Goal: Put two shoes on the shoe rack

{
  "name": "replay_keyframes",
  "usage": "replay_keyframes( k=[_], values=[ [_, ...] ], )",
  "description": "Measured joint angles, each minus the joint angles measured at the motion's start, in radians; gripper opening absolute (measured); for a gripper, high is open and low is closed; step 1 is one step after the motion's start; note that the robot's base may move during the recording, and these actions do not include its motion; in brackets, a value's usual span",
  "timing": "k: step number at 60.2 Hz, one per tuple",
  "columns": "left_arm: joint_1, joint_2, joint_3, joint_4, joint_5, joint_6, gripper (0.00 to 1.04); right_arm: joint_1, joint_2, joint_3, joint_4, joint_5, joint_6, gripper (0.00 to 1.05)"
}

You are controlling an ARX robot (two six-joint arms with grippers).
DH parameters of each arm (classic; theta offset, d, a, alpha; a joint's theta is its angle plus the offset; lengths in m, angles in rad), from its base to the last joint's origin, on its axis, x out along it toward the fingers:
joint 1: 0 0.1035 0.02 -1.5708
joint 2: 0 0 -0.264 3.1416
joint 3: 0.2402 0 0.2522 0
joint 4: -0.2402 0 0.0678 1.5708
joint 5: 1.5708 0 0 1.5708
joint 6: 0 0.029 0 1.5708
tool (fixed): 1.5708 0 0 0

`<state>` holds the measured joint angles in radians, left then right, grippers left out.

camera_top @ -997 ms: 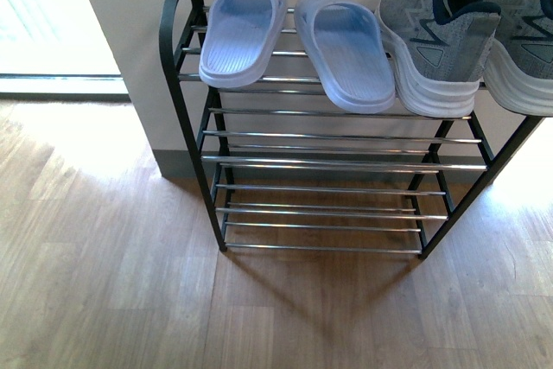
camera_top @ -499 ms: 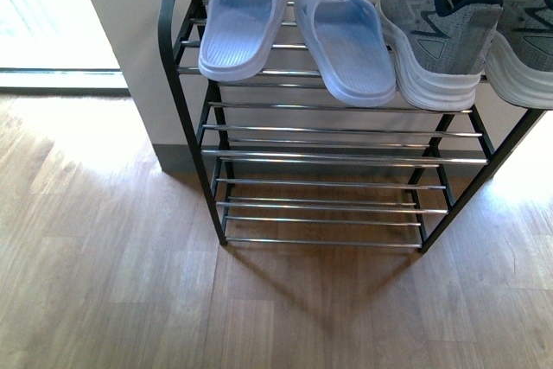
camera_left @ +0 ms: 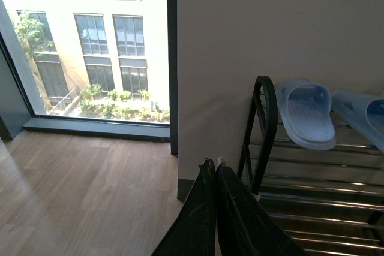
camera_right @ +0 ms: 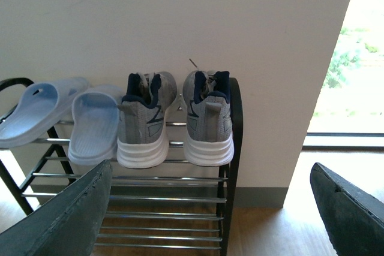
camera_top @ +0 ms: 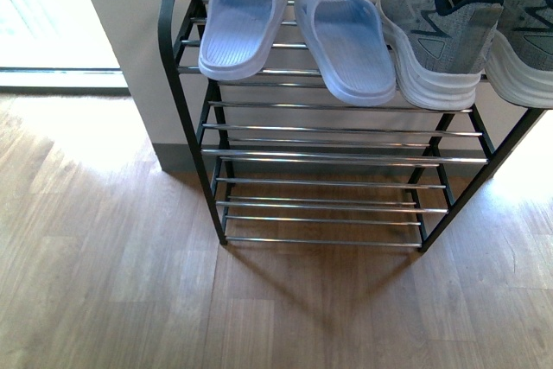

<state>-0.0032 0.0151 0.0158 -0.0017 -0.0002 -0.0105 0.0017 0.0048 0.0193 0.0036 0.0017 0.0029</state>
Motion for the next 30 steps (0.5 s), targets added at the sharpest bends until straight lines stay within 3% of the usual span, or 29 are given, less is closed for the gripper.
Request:
replay_keyframes(
  k=[8, 15, 22, 30],
  values=[
    [0.0, 0.0, 0.0, 0.0, 0.0, 0.0, 0.05, 0.0, 0.0, 0.0, 0.0, 0.0, 0.0, 0.96],
    [0.0, 0.0, 0.0, 0.0, 0.0, 0.0, 0.25, 0.0, 0.0, 0.0, 0.0, 0.0, 0.0, 0.96],
    [0.0, 0.0, 0.0, 0.0, 0.0, 0.0, 0.55, 0.0, 0.0, 0.0, 0.0, 0.0, 0.0, 0.96],
    [0.0, 0.0, 0.0, 0.0, 0.0, 0.0, 0.76, 0.0, 0.0, 0.0, 0.0, 0.0, 0.0, 0.96]
  ],
)
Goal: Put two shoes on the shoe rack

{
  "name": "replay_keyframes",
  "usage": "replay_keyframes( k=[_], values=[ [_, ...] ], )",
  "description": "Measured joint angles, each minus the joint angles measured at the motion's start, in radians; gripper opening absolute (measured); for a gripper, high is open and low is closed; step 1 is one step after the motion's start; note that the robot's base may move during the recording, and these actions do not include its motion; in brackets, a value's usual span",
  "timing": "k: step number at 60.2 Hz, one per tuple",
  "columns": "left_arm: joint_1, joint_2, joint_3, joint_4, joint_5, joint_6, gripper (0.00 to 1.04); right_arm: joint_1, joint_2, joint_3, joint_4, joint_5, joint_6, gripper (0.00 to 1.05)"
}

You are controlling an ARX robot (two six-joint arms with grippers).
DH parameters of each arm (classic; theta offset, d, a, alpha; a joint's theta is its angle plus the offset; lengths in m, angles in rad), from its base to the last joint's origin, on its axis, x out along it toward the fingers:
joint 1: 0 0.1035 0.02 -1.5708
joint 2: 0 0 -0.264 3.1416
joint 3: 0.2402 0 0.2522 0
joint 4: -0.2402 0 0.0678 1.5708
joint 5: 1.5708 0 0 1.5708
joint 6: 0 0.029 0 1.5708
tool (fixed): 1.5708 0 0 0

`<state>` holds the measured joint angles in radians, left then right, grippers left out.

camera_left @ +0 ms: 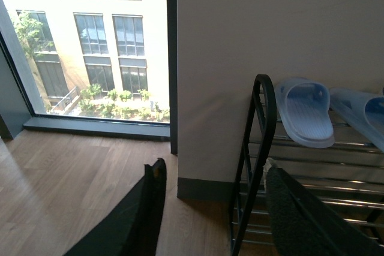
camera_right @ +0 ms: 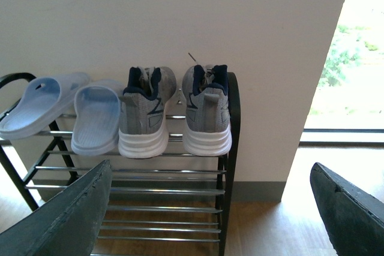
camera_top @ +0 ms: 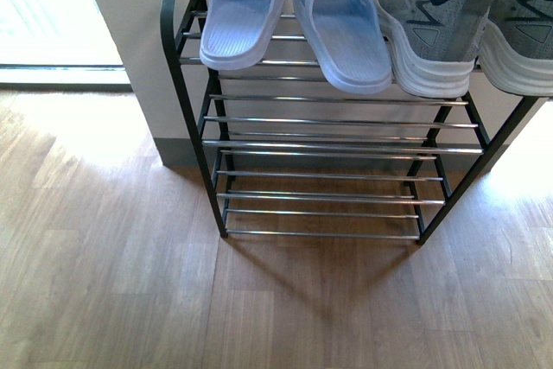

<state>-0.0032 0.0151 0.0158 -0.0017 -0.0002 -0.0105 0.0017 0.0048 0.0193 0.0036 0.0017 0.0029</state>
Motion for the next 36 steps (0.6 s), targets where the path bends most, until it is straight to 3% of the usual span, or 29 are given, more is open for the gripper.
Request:
replay_keyframes(
  k=[7, 36],
  values=[
    [0.0, 0.0, 0.0, 0.0, 0.0, 0.001, 0.97, 0.0, 0.0, 0.0, 0.0, 0.0, 0.0, 0.96],
    [0.0, 0.0, 0.0, 0.0, 0.0, 0.003, 0.95, 0.0, 0.0, 0.0, 0.0, 0.0, 0.0, 0.96]
  ],
)
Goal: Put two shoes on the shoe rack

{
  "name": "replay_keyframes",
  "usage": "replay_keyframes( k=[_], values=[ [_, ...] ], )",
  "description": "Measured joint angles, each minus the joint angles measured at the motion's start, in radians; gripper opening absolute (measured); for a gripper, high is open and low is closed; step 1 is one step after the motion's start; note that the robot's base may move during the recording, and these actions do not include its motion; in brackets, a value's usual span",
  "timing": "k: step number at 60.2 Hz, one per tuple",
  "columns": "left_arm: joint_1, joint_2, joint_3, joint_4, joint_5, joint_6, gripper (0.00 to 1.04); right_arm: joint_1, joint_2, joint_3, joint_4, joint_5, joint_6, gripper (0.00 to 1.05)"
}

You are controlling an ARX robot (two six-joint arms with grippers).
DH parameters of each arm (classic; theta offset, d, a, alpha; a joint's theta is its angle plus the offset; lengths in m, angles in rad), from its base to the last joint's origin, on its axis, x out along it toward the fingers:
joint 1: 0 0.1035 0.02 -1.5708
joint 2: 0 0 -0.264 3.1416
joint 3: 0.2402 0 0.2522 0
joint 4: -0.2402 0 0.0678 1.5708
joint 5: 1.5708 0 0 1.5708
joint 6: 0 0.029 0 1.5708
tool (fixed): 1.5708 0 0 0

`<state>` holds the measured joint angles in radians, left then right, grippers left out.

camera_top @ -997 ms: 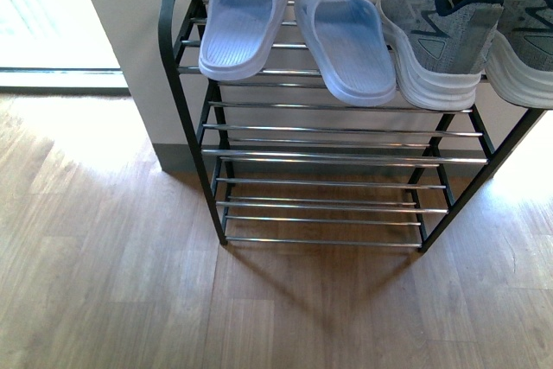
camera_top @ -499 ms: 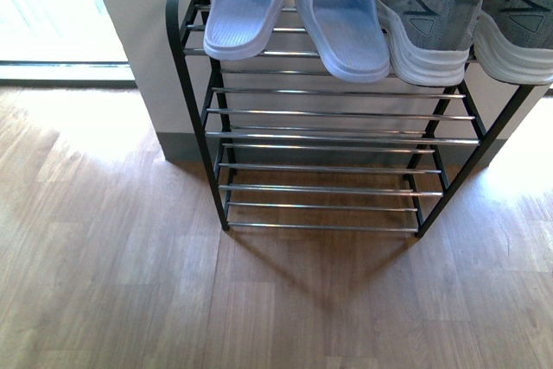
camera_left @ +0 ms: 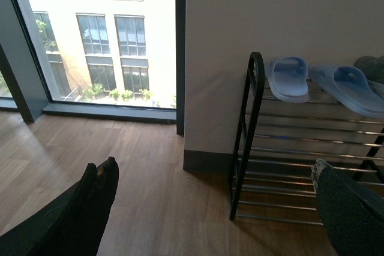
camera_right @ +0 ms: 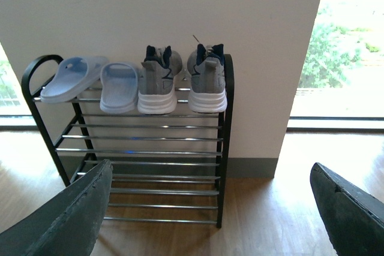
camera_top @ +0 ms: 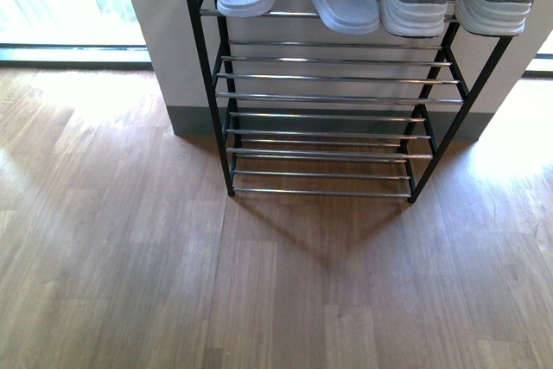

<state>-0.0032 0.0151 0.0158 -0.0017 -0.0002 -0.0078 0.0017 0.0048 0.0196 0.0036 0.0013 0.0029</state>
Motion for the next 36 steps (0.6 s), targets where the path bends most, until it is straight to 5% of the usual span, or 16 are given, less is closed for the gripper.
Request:
replay_keyframes(
  k=[36],
  values=[
    [0.0, 0.0, 0.0, 0.0, 0.0, 0.0, 0.95, 0.0, 0.0, 0.0, 0.0, 0.0, 0.0, 0.96]
  ],
)
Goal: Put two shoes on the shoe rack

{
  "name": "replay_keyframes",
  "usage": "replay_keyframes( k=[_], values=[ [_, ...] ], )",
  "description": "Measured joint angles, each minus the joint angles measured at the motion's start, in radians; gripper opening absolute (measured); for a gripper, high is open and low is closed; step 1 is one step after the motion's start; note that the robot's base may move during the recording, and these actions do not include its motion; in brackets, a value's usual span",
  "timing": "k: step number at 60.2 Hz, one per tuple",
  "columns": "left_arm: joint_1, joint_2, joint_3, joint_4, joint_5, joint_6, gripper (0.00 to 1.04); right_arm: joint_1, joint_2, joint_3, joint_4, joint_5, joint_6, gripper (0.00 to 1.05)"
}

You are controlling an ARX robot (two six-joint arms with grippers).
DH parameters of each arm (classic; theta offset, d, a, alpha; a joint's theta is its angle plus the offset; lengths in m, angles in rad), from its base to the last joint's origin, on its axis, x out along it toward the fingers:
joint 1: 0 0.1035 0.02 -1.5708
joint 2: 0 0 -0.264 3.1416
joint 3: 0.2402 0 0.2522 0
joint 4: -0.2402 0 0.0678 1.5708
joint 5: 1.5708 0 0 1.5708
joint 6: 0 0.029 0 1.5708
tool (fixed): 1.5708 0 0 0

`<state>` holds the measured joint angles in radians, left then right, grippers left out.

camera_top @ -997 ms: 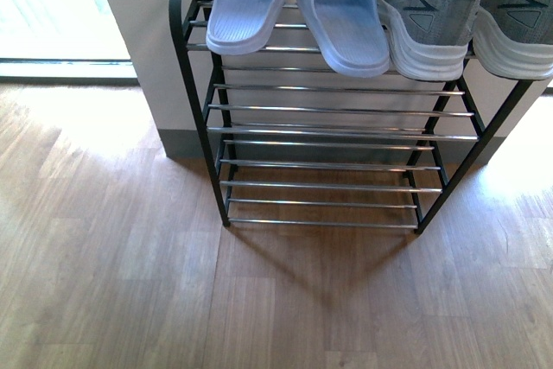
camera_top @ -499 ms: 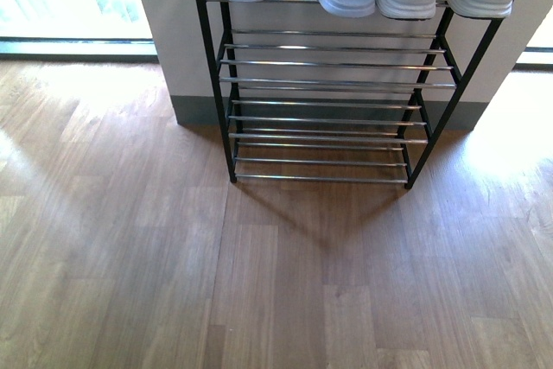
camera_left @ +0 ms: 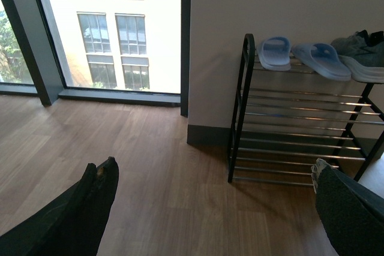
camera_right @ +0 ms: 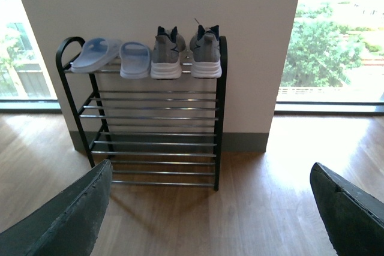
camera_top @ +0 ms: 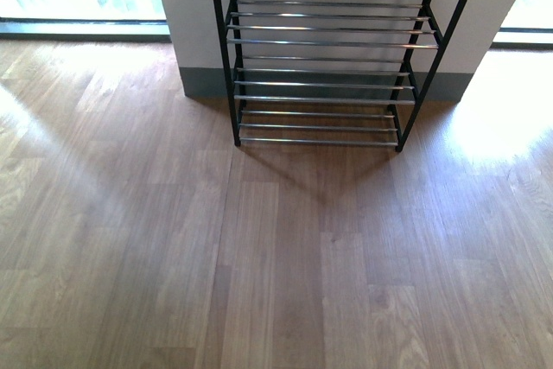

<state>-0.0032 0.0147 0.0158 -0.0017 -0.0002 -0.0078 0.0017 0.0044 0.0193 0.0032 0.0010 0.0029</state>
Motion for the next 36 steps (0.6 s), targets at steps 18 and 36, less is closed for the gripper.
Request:
replay_keyframes(
  k=[18, 36],
  values=[
    [0.0, 0.0, 0.0, 0.0, 0.0, 0.0, 0.95, 0.0, 0.0, 0.0, 0.0, -0.001, 0.0, 0.96],
    [0.0, 0.0, 0.0, 0.0, 0.0, 0.0, 0.95, 0.0, 0.0, 0.0, 0.0, -0.002, 0.0, 0.96]
  ],
)
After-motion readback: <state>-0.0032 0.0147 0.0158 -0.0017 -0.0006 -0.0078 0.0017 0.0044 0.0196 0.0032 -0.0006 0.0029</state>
